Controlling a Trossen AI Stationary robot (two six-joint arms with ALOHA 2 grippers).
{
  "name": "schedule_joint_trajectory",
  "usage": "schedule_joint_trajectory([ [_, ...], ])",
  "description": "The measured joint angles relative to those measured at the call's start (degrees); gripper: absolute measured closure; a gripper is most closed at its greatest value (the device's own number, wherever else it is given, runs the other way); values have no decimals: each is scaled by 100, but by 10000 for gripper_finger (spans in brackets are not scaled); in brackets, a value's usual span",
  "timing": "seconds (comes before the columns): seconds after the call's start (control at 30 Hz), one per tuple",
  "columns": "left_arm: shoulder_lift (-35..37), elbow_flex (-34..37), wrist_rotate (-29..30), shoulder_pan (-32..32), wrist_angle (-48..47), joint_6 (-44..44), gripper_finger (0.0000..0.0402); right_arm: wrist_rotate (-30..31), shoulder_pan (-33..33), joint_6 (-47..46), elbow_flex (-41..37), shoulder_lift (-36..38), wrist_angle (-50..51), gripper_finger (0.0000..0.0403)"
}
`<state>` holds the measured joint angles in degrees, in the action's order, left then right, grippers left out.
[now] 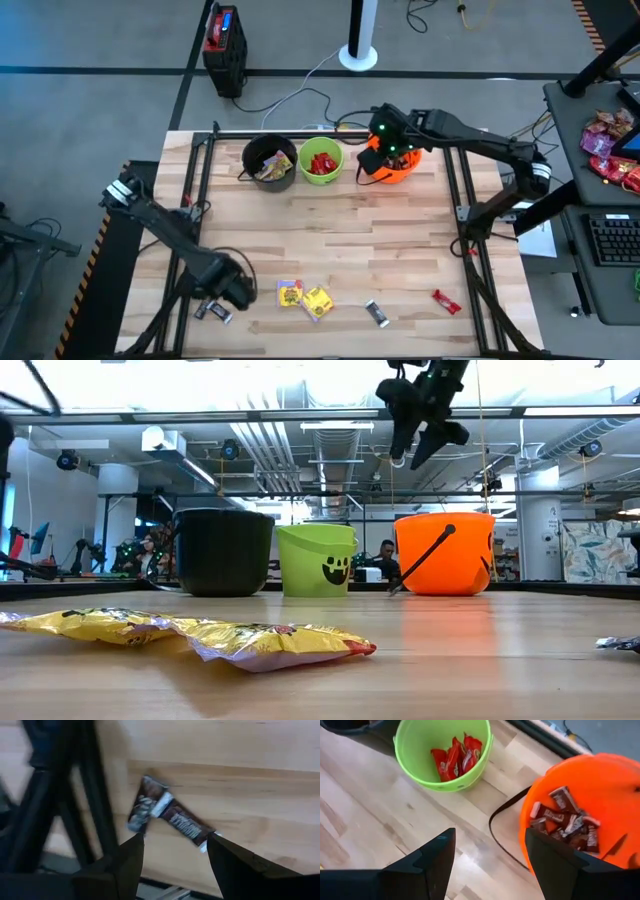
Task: Sort candy by brand, put in halloween buckets
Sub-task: Put the yellow candy into the black bucket
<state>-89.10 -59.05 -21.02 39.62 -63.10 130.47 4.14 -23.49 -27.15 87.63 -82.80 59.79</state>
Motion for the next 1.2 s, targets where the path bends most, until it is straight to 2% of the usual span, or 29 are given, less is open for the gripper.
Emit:
schedule_joint_trajectory([
  [0.13,-4,359,337,167,634,237,201,-138,112,-219,-1,-95,27,170],
  [0.17,-13,411,618,174,688,114,201,-139,145,-252,-1,-111,28,170],
  [0.23,-15,437,1653,179,1021,-477,204,-140,191,-290,-1,-156,26,170],
  [0.3,-15,440,2993,103,1620,-1623,208,-154,209,-300,-1,-197,26,170],
  [0.33,-15,447,3600,54,2021,-2466,211,-160,225,-309,-2,-224,26,170],
  [0.4,-53,451,4245,-50,3062,-4504,215,-160,237,-340,-1,-252,49,170],
  [0.47,-138,451,4272,-163,3757,-6152,217,-162,269,-349,-3,-271,90,170],
  [0.5,-198,453,4259,-234,3771,-6476,217,-158,288,-362,-3,-278,101,170],
  [0.7,-678,628,3778,-494,3700,-7270,217,-162,415,-493,-3,-283,166,170],
  [0.87,-990,630,3665,-503,4072,-7856,217,-163,534,-566,-3,-283,173,170],
  [1.2,-1027,628,3526,-500,4660,-7855,217,-163,678,-694,-3,-283,273,170],
])
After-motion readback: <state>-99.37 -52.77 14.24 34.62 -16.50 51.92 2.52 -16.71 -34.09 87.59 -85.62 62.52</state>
